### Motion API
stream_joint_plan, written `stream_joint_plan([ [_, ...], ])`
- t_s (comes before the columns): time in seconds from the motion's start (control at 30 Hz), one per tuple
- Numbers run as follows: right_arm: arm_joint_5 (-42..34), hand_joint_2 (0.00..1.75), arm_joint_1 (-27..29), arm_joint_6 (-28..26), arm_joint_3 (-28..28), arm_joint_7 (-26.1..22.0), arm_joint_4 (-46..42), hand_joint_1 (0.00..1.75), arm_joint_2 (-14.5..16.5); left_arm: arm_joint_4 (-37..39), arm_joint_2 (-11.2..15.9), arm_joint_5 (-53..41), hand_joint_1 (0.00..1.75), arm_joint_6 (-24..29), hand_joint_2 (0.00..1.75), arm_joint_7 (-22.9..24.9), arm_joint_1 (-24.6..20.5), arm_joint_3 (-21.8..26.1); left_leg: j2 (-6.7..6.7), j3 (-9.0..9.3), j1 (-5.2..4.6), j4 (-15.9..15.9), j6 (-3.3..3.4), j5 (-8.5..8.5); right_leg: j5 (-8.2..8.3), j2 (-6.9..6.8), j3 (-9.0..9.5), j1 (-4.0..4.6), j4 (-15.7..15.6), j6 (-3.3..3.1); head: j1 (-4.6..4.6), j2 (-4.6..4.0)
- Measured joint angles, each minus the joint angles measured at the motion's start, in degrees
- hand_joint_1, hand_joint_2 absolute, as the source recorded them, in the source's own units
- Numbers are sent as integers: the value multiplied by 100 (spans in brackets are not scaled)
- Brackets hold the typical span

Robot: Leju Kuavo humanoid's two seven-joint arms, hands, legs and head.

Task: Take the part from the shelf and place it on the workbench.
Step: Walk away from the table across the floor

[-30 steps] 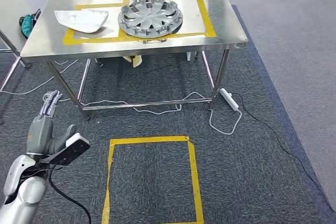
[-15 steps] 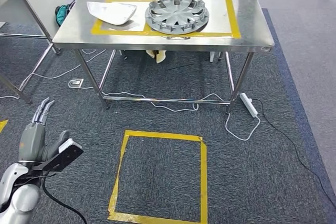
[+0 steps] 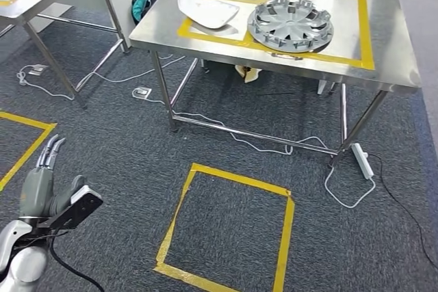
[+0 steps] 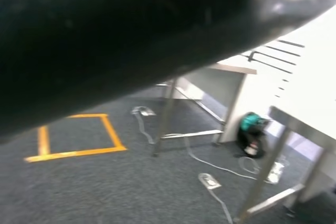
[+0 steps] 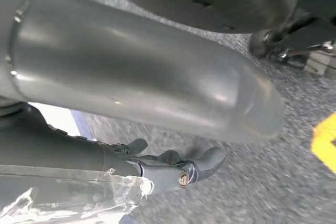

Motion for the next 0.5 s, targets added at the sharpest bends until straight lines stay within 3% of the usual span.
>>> stream_joint_plan([
  [0.03, -4, 0, 1, 1, 1, -3, -3, 0, 0, 0, -1, 27, 0, 18, 0, -11, 42, 42, -63, -28, 10, -1, -41, 20, -13, 70, 50, -1, -84, -16, -3, 0],
  [0.1, -13, 0, 8, 2, -1, -8, -14, 0, 1, 0, -1, 73, 0, 54, 0, -37, 161, 145, -192, -72, 37, -24, -126, 69, 8, -27, 60, 15, -96, -78, -3, 0],
  [0.13, -18, 0, 10, 2, -3, -9, -21, 0, 0, 1, 0, 91, 0, 71, 0, -50, 232, 207, -164, -93, 39, -14, -157, 61, 27, -99, 64, 15, -111, -120, -6, 0],
  [0.2, -39, 0, 15, 10, -5, -13, -38, 0, 2, 3, 2, 132, 0, 114, 0, -77, 326, 351, 131, -255, 17, 293, -202, -143, 62, -256, 69, 5, -157, -198, -45, 0],
  [0.27, -69, 0, 35, 21, -9, -14, -54, 0, 1, 12, -11, 184, 0, 153, 0, -119, 393, 523, 481, -602, 5, 1031, -236, -528, 67, -426, 57, 25, -166, -236, -84, 0],
  [0.33, -88, 0, 71, 34, -21, -14, -74, 0, 0, 31, -32, 250, 0, 164, 0, -175, 499, 722, 573, -843, 10, 1584, -252, -710, 61, -599, 45, 40, -165, -246, -87, 0],
  [0.37, -92, 0, 84, 43, -28, -14, -86, 0, 0, 39, -40, 277, 0, 163, 0, -199, 552, 818, 587, -819, 10, 1576, -252, -654, 60, -681, 42, 43, -165, -246, -88, 0],
  [0.4, -92, 0, 90, 54, -33, -14, -96, 0, 0, 45, -49, 295, 0, 162, 0, -222, 593, 913, 615, -668, 8, 1326, -245, -504, 57, -762, 43, 45, -165, -243, -88, 0],
  [0.43, -94, 0, 90, 69, -37, -14, -106, 0, 1, 48, -57, 306, 0, 160, 0, -245, 622, 1003, 706, -428, 4, 922, -235, -321, 52, -841, 51, 49, -164, -234, -88, 0],
  [0.5, -103, 0, 91, 101, -49, -14, -139, 0, 3, 54, -86, 318, 0, 151, 0, -301, 657, 1199, 994, -13, -30, 186, -191, -113, 27, -968, 71, 85, -157, -195, -81, 0],
])
